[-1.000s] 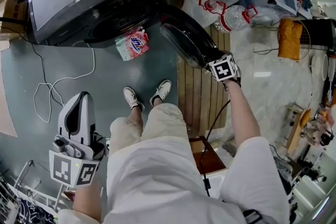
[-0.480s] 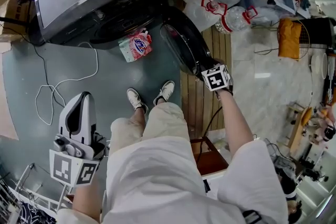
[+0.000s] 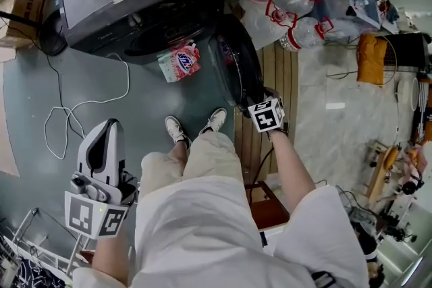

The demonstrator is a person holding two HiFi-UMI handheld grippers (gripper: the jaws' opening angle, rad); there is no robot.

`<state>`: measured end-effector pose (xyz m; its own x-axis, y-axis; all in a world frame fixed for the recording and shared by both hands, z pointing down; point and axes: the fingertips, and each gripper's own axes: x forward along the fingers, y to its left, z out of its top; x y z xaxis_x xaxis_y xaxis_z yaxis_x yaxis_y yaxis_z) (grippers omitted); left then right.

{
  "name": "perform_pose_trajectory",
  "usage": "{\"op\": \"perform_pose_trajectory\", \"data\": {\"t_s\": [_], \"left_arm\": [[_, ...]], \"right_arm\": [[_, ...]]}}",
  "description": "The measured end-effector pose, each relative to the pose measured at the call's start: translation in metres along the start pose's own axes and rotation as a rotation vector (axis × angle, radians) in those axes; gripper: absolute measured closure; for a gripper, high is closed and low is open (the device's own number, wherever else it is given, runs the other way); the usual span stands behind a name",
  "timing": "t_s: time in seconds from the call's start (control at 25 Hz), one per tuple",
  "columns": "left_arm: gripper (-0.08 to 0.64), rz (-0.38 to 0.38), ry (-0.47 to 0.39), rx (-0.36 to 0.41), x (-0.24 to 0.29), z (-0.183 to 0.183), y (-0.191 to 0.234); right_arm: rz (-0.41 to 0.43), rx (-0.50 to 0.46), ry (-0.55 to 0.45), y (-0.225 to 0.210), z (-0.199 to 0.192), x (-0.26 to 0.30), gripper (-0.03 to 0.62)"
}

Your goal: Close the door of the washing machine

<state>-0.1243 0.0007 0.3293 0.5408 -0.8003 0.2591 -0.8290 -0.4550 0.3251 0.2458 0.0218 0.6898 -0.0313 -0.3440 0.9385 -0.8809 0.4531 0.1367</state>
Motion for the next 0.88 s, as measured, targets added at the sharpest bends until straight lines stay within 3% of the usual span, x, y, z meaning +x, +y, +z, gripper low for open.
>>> {"op": "perform_pose_trajectory", "data": {"t_s": [0.2,0.6,0.88], "left_arm": [[0.556,0.009,-0.016,-0.012,-0.003,0.004,0.009],[0.557,0.029,-0.039,-0.052,-0.007,0.002,0.026],[0.555,0.034,-0.061,-0.076,-0.009,0.005,0.033]], "right_arm": [[0.017,-0.064,-0.001,0.027,0.010,0.001,0.337],[0.085,-0.072,0.012,0.067,0.028,-0.003,0.336],[0.061,-0.197,0.000,0.090,0.045,-0.009,0.336]]}}
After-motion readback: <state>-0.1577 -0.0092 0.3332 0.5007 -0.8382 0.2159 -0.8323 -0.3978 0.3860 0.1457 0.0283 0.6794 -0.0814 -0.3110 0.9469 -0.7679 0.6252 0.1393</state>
